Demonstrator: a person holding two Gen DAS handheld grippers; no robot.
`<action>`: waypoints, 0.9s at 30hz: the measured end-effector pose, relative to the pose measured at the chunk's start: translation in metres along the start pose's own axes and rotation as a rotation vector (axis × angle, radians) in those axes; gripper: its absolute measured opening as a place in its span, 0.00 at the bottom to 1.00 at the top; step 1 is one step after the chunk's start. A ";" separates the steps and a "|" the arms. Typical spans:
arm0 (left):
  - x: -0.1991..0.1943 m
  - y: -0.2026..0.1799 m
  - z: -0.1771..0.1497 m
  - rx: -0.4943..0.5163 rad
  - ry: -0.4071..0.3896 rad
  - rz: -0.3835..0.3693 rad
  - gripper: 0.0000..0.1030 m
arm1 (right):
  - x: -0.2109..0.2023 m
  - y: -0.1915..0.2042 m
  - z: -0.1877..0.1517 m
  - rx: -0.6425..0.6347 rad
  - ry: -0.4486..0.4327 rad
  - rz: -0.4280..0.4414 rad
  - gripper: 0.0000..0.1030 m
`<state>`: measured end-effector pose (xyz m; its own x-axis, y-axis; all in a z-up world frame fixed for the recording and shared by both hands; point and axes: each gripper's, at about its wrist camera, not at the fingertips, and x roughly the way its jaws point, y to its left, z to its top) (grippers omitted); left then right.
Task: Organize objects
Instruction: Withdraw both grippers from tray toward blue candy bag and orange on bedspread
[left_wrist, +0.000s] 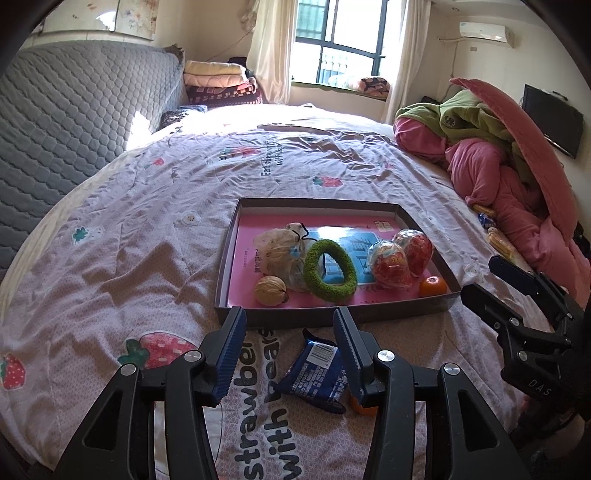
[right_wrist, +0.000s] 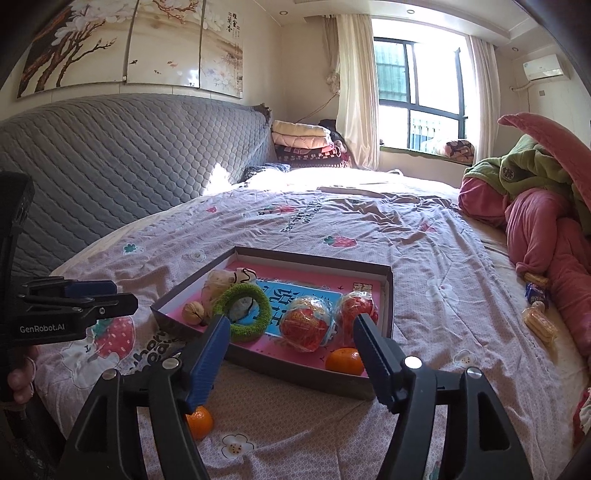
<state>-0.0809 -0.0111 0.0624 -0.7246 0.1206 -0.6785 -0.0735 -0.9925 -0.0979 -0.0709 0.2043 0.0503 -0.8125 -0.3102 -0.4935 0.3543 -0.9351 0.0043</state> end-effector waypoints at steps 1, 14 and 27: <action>-0.001 0.000 -0.001 0.001 0.001 0.000 0.49 | 0.000 0.003 -0.001 -0.007 0.002 0.002 0.67; -0.006 -0.003 -0.011 0.021 0.020 -0.001 0.49 | -0.009 0.030 -0.026 -0.067 0.051 0.036 0.67; 0.007 -0.004 -0.030 0.045 0.100 0.005 0.49 | -0.005 0.048 -0.039 -0.115 0.102 0.077 0.67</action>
<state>-0.0648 -0.0052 0.0363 -0.6536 0.1146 -0.7482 -0.1023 -0.9928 -0.0627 -0.0318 0.1678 0.0192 -0.7319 -0.3560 -0.5811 0.4693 -0.8816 -0.0510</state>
